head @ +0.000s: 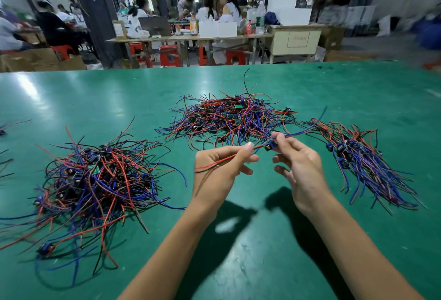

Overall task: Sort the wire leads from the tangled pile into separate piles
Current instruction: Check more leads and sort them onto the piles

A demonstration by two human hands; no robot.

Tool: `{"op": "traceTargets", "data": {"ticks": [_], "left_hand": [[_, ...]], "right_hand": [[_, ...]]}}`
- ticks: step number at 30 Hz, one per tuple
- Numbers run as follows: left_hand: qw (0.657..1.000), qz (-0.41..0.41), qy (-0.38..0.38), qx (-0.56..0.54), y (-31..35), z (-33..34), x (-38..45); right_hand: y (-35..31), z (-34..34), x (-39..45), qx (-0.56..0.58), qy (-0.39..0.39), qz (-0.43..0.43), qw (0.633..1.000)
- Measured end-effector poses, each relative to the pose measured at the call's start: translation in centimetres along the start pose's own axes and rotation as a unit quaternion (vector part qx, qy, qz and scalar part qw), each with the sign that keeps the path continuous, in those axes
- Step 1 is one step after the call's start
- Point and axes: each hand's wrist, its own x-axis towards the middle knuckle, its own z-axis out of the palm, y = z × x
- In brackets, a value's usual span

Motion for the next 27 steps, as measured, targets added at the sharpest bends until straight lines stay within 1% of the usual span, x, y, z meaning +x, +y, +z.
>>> {"op": "traceTargets", "data": {"ticks": [3, 6, 7, 9, 10, 12, 13, 14, 15, 17, 18, 20, 23, 27], "left_hand": [[1.000, -0.011, 0.005, 0.023, -0.2, -0.7, 0.3], [0.999, -0.014, -0.005, 0.035, 0.0, -1.5, 0.4], [0.999, -0.016, -0.023, 0.045, 0.3, -1.9, 0.6], [0.991, -0.047, -0.103, 0.064, 0.9, -3.2, 1.4], [0.983, -0.082, -0.157, 0.057, 1.3, -4.1, 1.9], [0.953, -0.148, -0.263, 0.021, 1.8, -6.1, 2.6], [0.941, -0.163, -0.296, 0.003, 1.8, -6.9, 2.9], [0.935, -0.174, -0.308, -0.009, 1.7, -7.3, 3.0], [0.934, -0.189, -0.303, -0.012, 1.5, -7.4, 3.0], [0.946, -0.202, -0.254, 0.007, 0.8, -6.5, 2.7], [0.954, -0.193, -0.229, 0.017, 0.5, -5.7, 2.5], [0.964, -0.163, -0.212, 0.014, 0.0, -4.1, 1.9], [0.963, -0.133, -0.233, -0.026, -0.7, -2.6, 1.0], [0.961, -0.145, -0.230, -0.040, -1.1, -2.2, 0.7]], "right_hand": [[-0.1, -0.5, 0.5, -0.017, 0.054, -0.043, 0.997], [-0.1, -0.9, 0.8, -0.009, 0.077, -0.042, 0.996], [-0.1, -1.0, 0.8, -0.010, 0.079, -0.037, 0.996], [-0.1, -1.3, 0.8, -0.016, 0.077, -0.023, 0.997], [-0.1, -1.4, 0.9, -0.022, 0.069, -0.009, 0.997], [0.0, -1.6, 0.9, -0.037, 0.029, 0.028, 0.998], [0.0, -1.6, 1.0, -0.044, 0.003, 0.049, 0.998], [0.1, -1.7, 1.0, -0.050, -0.023, 0.066, 0.996], [0.1, -1.7, 1.1, -0.058, -0.048, 0.077, 0.994], [0.3, -1.6, 1.0, -0.077, -0.104, 0.078, 0.988], [0.4, -1.4, 0.9, -0.086, -0.131, 0.074, 0.985], [0.7, -1.1, 0.7, -0.103, -0.165, 0.062, 0.979], [1.2, -0.9, 0.5, -0.150, -0.188, 0.014, 0.971], [1.1, -0.8, 0.2, -0.156, -0.179, -0.032, 0.971]]}}
